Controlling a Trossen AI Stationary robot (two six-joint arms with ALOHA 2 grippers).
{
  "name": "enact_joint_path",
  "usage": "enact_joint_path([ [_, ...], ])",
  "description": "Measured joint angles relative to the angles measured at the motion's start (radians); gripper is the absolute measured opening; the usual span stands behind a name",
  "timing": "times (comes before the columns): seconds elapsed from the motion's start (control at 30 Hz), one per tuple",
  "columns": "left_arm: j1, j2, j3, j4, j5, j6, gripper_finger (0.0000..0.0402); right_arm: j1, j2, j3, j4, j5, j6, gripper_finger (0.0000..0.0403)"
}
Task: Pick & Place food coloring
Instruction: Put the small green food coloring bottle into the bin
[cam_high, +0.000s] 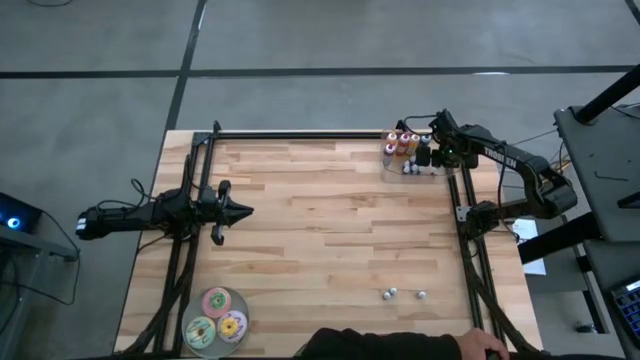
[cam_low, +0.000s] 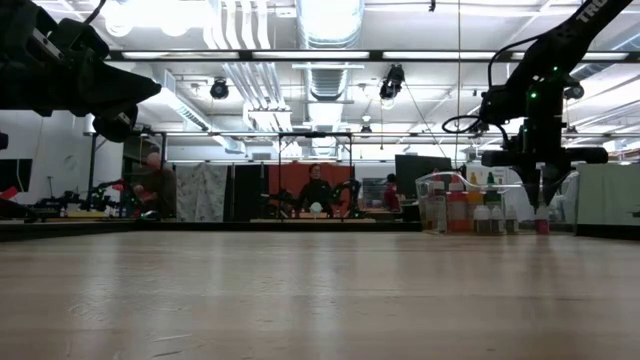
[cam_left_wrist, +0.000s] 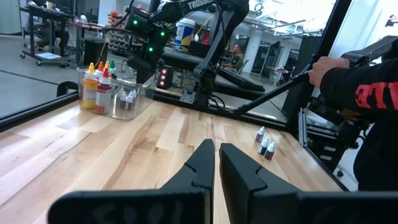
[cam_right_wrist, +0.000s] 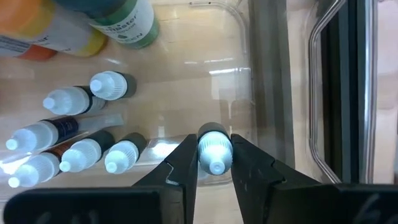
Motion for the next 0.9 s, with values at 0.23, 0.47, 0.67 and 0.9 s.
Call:
enact_joint_path([
  [0.23,0.0,0.0,0.0,0.0,0.0,0.0,0.0,0.0,0.0,-0.004,0.007,0.001,0.0,0.0077],
  [0.47,0.0,0.0,0.0,0.0,0.0,0.0,0.0,0.0,0.0,-0.006,0.01,0.002,0.0,0.0072],
  [0.67,0.0,0.0,0.0,0.0,0.0,0.0,0.0,0.0,-0.005,-0.006,0.018,0.002,0.015,0.0078],
  [0.9,0.0,0.0,0.0,0.0,0.0,0.0,0.0,0.0,-0.03,-0.004,0.019,-0.012,0.02,0.0071],
])
